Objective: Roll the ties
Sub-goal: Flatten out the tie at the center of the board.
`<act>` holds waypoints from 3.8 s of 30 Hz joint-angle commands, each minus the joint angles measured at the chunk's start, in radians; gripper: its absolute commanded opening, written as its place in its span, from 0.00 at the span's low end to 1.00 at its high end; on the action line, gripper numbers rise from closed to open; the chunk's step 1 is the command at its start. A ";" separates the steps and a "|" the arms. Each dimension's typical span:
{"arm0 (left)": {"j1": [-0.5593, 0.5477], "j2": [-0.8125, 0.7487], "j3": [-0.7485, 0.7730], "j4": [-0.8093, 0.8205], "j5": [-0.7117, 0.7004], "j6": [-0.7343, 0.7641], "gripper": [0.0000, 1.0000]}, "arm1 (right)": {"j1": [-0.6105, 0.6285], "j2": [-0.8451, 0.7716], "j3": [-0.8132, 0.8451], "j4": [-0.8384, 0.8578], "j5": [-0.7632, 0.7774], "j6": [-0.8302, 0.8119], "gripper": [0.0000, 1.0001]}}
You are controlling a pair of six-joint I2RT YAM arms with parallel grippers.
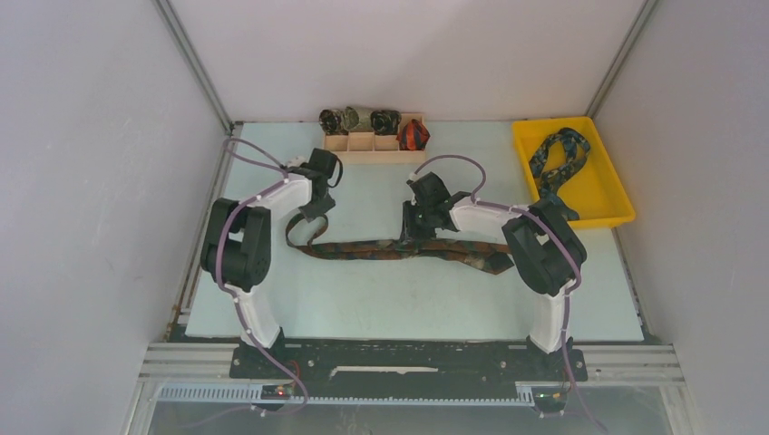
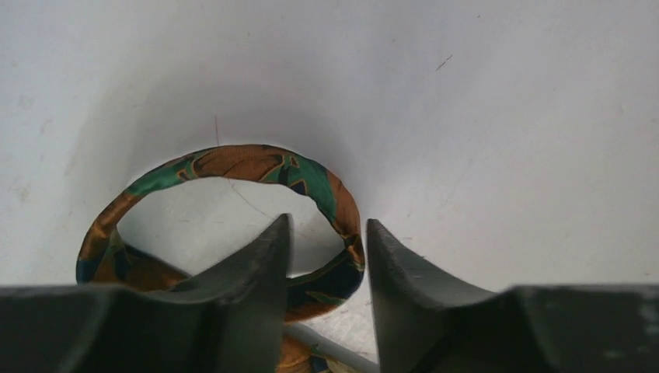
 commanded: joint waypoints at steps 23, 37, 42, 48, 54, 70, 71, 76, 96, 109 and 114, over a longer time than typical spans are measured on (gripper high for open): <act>0.202 -0.808 -0.768 0.494 -0.047 -0.063 0.00 | -0.009 -0.021 -0.020 0.030 0.040 -0.010 0.24; 0.468 -1.061 -1.026 0.585 0.044 -0.189 0.00 | -0.006 -0.246 -0.210 0.239 0.075 -0.006 0.32; 0.530 -1.092 -1.042 0.592 0.075 -0.190 0.00 | -0.021 -0.343 -0.262 0.195 0.188 0.062 0.30; 0.611 -1.084 -1.054 0.630 0.147 -0.170 0.00 | -0.124 -0.509 -0.465 0.173 0.247 0.177 0.27; 0.647 -1.028 -1.062 0.701 0.187 -0.153 0.00 | -0.229 -0.691 -0.637 0.166 0.275 0.214 0.26; 0.754 -0.913 -1.036 0.769 0.273 -0.106 0.04 | -0.307 -0.475 -0.670 0.295 0.184 0.221 0.23; 0.757 -0.903 -1.033 0.775 0.278 -0.102 0.04 | -0.312 -0.468 -0.671 0.296 0.180 0.218 0.23; 0.774 -0.870 -1.017 0.780 0.286 -0.091 0.04 | -0.329 -0.460 -0.671 0.302 0.182 0.208 0.22; 0.902 -0.789 -0.958 0.789 0.364 -0.071 0.13 | -0.329 -0.456 -0.679 0.314 0.196 0.193 0.21; 0.950 -0.994 -0.979 0.680 0.386 -0.081 0.79 | -0.229 -0.628 -0.631 0.197 0.356 0.123 0.20; 0.950 -1.157 -0.940 0.482 0.384 -0.038 0.85 | -0.143 -0.738 -0.594 0.055 0.475 0.145 0.24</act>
